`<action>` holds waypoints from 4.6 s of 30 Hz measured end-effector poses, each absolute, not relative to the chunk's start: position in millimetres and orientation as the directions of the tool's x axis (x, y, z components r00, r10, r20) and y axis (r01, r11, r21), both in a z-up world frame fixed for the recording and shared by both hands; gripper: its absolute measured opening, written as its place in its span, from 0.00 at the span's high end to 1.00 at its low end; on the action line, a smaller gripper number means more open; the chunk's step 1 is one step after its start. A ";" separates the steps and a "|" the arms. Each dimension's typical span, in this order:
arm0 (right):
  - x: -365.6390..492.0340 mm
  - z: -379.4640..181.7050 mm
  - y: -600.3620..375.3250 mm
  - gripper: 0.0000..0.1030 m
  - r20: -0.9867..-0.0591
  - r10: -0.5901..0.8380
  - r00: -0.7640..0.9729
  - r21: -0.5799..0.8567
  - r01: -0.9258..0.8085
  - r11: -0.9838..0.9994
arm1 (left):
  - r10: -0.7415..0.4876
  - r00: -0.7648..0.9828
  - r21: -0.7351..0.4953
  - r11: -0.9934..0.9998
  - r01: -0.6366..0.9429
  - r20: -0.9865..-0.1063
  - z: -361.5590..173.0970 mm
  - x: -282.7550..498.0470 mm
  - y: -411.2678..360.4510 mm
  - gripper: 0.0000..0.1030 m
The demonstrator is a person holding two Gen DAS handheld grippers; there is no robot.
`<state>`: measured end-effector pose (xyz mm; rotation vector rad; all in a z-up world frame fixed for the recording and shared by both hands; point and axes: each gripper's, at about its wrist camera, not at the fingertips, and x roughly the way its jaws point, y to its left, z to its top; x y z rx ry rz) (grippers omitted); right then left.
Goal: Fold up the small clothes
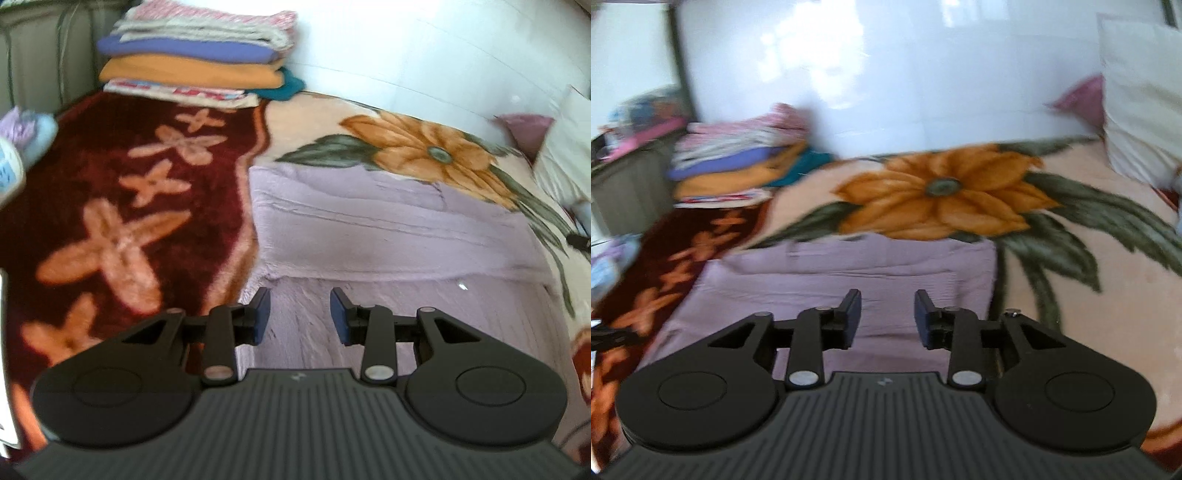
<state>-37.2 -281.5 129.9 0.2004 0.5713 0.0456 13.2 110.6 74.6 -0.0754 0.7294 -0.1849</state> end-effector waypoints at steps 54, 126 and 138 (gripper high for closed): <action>-157.8 18.7 -140.5 0.36 -0.802 0.187 0.568 -0.042 -0.364 0.930 | -0.243 0.563 0.052 0.888 0.456 -0.790 13.0 -105.6 24.4 0.39; -158.7 46.3 -185.7 0.93 -0.562 0.037 0.827 0.009 -0.039 0.999 | -0.279 0.731 0.043 0.921 0.388 -0.623 43.1 -99.2 26.6 0.91; -121.2 75.1 -188.6 0.94 -0.479 -0.052 0.876 -0.029 0.043 0.999 | -0.296 0.805 0.045 0.928 0.370 -0.515 72.5 -72.5 22.2 0.91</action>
